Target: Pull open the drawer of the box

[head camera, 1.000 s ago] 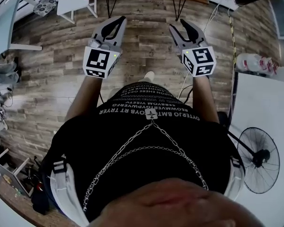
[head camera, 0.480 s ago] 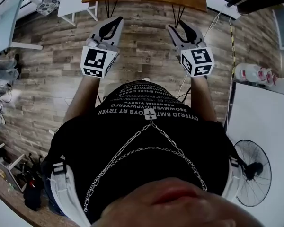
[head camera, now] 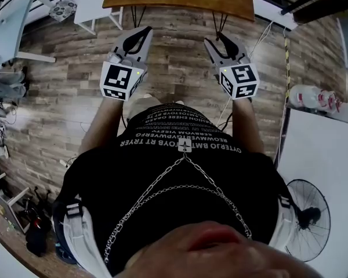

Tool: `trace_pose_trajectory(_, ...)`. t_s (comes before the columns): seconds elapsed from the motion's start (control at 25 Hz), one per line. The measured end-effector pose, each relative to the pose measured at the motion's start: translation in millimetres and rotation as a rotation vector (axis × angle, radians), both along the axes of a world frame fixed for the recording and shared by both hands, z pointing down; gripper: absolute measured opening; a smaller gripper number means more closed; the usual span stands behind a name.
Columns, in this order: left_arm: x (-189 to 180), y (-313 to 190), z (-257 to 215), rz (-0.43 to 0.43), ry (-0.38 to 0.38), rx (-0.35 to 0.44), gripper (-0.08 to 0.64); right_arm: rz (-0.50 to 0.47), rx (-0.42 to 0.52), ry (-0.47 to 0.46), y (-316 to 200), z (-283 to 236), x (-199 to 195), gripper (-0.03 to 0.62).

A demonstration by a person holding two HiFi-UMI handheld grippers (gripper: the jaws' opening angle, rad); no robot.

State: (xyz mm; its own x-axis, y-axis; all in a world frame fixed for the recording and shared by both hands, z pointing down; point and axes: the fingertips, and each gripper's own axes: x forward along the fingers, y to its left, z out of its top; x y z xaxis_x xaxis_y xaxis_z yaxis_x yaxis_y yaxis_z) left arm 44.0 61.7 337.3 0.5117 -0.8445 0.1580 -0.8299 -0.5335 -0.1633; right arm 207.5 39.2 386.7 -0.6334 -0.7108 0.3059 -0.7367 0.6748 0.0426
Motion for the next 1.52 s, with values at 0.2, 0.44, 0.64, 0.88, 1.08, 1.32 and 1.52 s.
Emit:
trace_pose_trajectory(0.2, -9.0, 5.6, 8.2, -0.009, 0.004, -0.02, 0.005, -0.005, 0.005, 0.01, 2.1, -1.3, -6.1, 0.181)
trace_pose_trajectory(0.44, -7.8, -3.5, 8.0, 0.026, 0.006, 0.0, 0.005, 0.02, 0.003, 0.019, -0.6, 0.3, -9.4, 0.181)
trace_pose_trajectory(0.64, -15.7, -15.2, 10.4, 0.041, -0.002, -0.007, 0.005, 0.021, -0.001, 0.027, -10.3, 2.0, -23.8, 0.181)
trace_pose_trajectory(0.88, -27.6, -24.7, 17.1, 0.039, -0.011, -0.03, 0.005, 0.019, 0.005, 0.028, -20.8, -0.1, -35.3, 0.179)
trace_pose_trajectory(1.08, -38.1, -43.4, 17.2, 0.054, -0.001, -0.021, 0.005, 0.031, -0.017, 0.029, -37.6, 8.8, -48.3, 0.178)
trace_pose_trajectory(1.32, -48.5, -64.9, 25.5, 0.068, -0.001, -0.037, 0.005, 0.039, -0.026, 0.035, -58.9, 14.2, -60.9, 0.176)
trace_pose_trajectory(1.52, -47.8, -73.6, 24.1, 0.08, -0.015, -0.028, 0.005, 0.052, -0.021, 0.037, -66.6, 13.5, -60.5, 0.176)
